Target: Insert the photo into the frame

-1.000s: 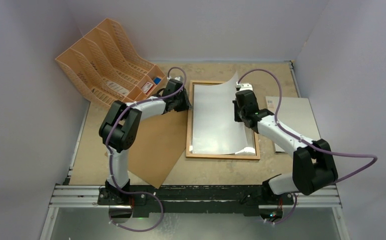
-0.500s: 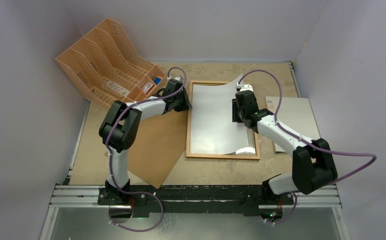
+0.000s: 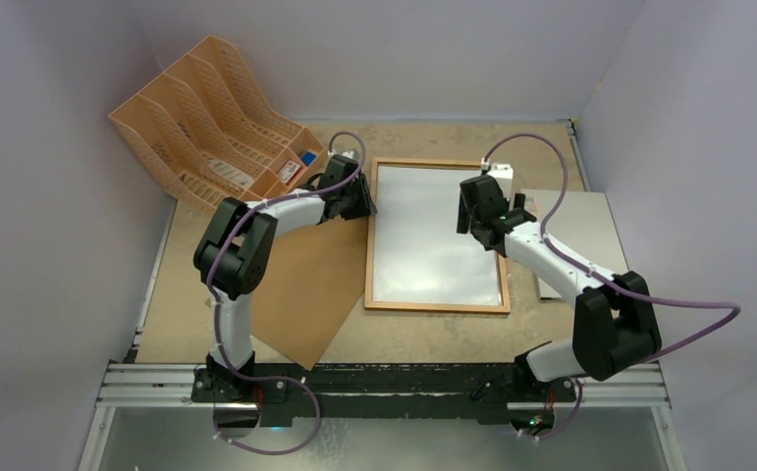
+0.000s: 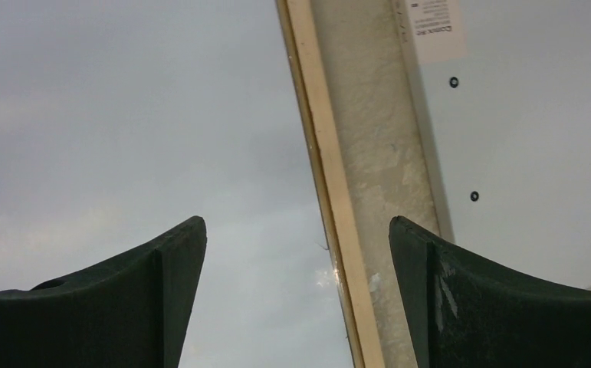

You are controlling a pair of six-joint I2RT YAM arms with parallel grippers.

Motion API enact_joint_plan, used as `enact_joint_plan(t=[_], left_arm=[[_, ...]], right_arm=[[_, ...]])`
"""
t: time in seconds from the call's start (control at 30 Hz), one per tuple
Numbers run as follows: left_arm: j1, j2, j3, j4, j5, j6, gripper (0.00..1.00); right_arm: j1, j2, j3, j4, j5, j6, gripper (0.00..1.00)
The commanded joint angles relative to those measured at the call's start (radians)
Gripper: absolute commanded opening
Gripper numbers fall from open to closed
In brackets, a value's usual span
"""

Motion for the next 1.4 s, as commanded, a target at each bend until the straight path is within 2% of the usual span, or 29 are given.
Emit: enact_joint_plan(t=[0.0, 0.23, 0.37, 0.63, 0.97, 1.17, 1.37], left_arm=[[0.005, -0.069, 0.038, -0.026, -0.003, 0.046, 0.34], [0.005, -0.158, -0.016, -0.034, 0.016, 0.084, 0.53], [0.005, -0.187, -0.090, -0.016, 0.080, 0.062, 0.59], [-0.014, -0.175, -0.189, 0.030, 0.158, -0.017, 0.62], [-0.056, -0.139, -0.218, 0.055, 0.195, -0.050, 0.62], [-0.056, -0.107, -0.187, 0.144, 0.269, -0.061, 0.62], [-0.057, -0.044, -0.073, 0.134, 0.298, -0.033, 0.62]], right_arm=[[0.004, 0.000, 0.043, -0.065, 0.174, 0.106, 0.91], [-0.004, -0.002, 0.010, 0.005, 0.074, 0.161, 0.98], [-0.087, 0.021, -0.006, 0.056, -0.038, 0.186, 0.99], [-0.274, 0.053, -0.068, 0.223, -0.296, 0.179, 0.99], [-0.375, 0.191, -0.137, 0.375, -0.558, 0.176, 0.99], [-0.381, 0.197, -0.139, 0.413, -0.582, 0.174, 0.95], [-0.390, 0.216, -0.089, 0.425, -0.566, 0.186, 0.91]])
